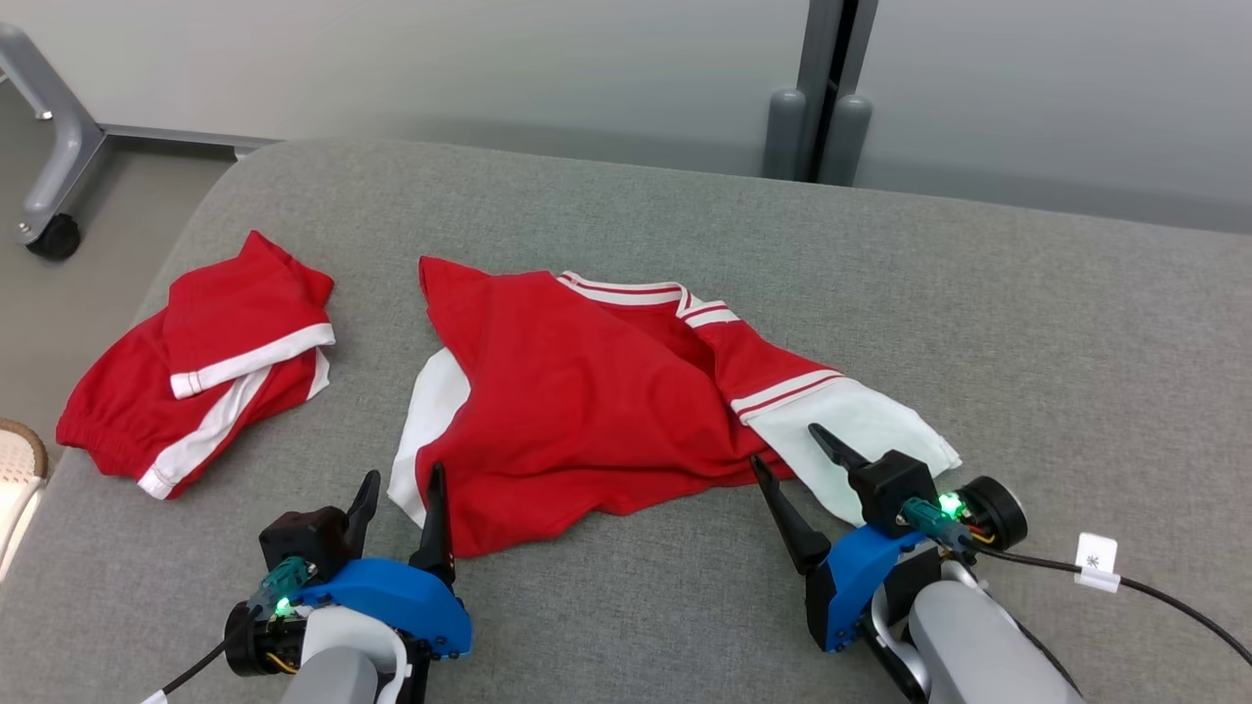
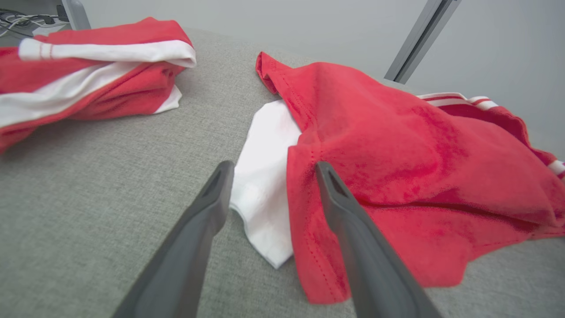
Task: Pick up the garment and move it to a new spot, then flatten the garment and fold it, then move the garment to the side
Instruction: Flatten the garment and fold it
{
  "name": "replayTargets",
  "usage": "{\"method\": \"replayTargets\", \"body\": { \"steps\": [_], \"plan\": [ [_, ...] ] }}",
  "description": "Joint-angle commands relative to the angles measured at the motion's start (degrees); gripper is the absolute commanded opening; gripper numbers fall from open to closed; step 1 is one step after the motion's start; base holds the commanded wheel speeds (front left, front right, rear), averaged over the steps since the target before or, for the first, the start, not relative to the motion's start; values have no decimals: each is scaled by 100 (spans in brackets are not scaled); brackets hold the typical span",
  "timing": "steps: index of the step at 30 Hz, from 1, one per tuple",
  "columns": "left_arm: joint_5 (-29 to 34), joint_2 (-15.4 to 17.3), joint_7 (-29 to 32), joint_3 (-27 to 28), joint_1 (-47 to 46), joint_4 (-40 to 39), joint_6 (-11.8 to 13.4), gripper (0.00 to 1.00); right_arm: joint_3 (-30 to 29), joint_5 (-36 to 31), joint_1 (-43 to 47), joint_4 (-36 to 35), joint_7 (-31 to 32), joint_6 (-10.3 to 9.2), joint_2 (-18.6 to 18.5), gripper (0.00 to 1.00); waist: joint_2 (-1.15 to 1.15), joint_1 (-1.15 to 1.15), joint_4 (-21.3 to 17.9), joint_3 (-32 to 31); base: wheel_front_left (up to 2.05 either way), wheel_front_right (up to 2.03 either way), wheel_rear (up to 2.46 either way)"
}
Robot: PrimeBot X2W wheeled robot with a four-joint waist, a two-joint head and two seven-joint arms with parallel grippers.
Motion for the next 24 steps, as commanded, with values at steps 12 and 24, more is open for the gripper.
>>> {"method": "replayTargets", "body": {
  "steps": [12,24],
  "plan": [
    [-339,-7,-16,-245,73,-240,44,100,-374,-693,-369,369,-3,-2,-19,100,0,0,165,179,0,0,0],
    [-439,-7,-16,-302,12,-242,65,100,-705,-942,-424,358,-2,-2,-19,85,0,0,123,239,0,0,0]
  ]
}}
